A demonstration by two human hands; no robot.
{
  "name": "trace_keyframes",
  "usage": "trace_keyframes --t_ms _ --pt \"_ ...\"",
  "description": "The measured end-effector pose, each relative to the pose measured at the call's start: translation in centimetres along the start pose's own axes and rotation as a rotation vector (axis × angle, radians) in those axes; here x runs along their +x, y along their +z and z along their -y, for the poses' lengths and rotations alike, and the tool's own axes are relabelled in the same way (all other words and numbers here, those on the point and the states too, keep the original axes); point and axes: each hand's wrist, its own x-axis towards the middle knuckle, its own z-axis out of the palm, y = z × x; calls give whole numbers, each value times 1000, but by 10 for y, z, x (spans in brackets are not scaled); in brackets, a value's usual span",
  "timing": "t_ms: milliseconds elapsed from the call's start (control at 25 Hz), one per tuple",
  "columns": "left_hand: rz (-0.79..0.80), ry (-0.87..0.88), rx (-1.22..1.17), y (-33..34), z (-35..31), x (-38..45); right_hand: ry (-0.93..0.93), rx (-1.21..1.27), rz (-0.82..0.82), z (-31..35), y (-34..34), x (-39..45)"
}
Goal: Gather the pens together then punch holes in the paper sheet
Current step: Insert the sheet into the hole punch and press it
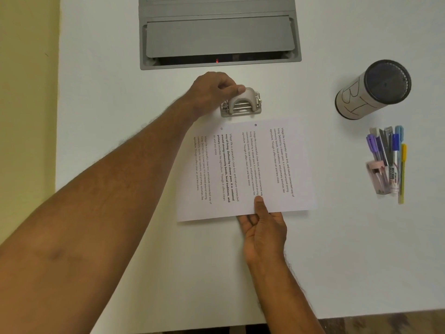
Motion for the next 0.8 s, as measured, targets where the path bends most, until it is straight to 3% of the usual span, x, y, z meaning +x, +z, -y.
trace_keyframes --t_ms 120,240,440,560,680,760,800 --pt "-171 -44 -161 -2 4 -23 15 -19 17 5 -4 -3" --pt "-346 -129 -157 2 20 -59 45 -58 52 15 -11 -6" --pt "-309 -238 -91 4 45 -120 74 -220 126 39 -22 -3" --pt "-428 -298 -115 0 57 -156 47 -238 162 51 -27 1" --pt "-501 -433 -617 10 62 -196 44 -196 195 52 -30 2" --pt "-344 -454 -1046 30 61 -219 54 -163 226 45 -31 -1" --pt "-276 -435 -1150 41 62 -228 61 -155 239 40 -31 -2"
